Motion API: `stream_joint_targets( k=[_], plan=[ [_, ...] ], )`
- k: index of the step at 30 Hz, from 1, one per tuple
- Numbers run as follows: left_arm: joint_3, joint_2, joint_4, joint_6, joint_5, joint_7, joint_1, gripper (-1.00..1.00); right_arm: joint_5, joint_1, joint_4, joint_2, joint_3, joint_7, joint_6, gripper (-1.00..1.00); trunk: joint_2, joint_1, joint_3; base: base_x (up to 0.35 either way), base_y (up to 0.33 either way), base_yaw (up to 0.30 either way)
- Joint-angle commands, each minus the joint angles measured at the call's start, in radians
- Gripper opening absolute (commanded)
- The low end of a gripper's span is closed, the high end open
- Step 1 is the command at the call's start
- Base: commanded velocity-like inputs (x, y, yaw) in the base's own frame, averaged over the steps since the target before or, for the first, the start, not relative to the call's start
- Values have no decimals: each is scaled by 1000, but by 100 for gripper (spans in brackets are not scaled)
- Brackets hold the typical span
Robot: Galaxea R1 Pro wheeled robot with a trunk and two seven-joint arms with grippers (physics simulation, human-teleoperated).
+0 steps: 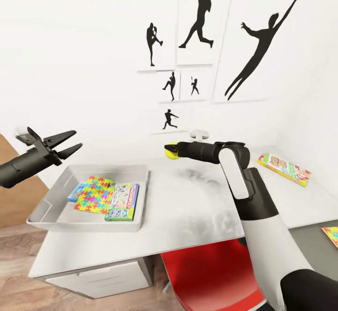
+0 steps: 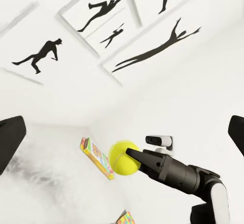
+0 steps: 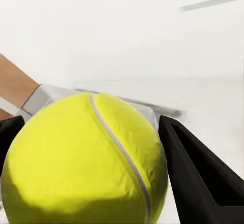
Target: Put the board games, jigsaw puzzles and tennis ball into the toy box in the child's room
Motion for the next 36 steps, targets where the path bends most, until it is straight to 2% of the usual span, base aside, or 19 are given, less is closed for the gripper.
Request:
stream_joint_targets(
  k=[1, 8, 12, 16, 18, 24, 31, 36],
  plan=[
    [1, 8, 1, 4, -10, -7, -3, 100, 1, -4, 1, 3, 0, 1, 4, -100, -2, 0, -1, 0, 0, 280],
    [2, 42, 1, 4, -10, 12, -7, 100, 1, -14, 5, 16, 3, 2, 4, -100, -2, 0, 2, 0, 0, 281],
    [3, 72, 0, 5, -7, 20, -5, 100, 2, -20, 20, 38, 5, 2, 4, -100, -2, 0, 4, 0, 0, 282],
    [3, 86, 0, 6, -6, 23, -1, 100, 4, -21, 46, 52, 13, 3, 4, -100, -2, 0, 5, 0, 0, 282],
    [3, 89, 0, 6, -6, 24, 0, 100, 4, -22, 55, 56, 21, 3, 4, -100, -2, 0, 6, 0, 0, 282],
    [7, 100, 1, 8, -6, 26, 20, 100, 5, -24, 108, 73, 89, 2, 4, -100, -2, 0, 9, 0, 0, 283],
    [8, 105, 1, 8, -10, 27, 31, 100, 6, -29, 147, 97, 116, 2, 4, -100, -2, 0, 10, 0, 0, 284],
    [7, 106, 1, 8, -13, 27, 33, 100, 7, -30, 172, 100, 122, 2, 1, -100, -2, 0, 11, 0, 0, 285]
  ],
)
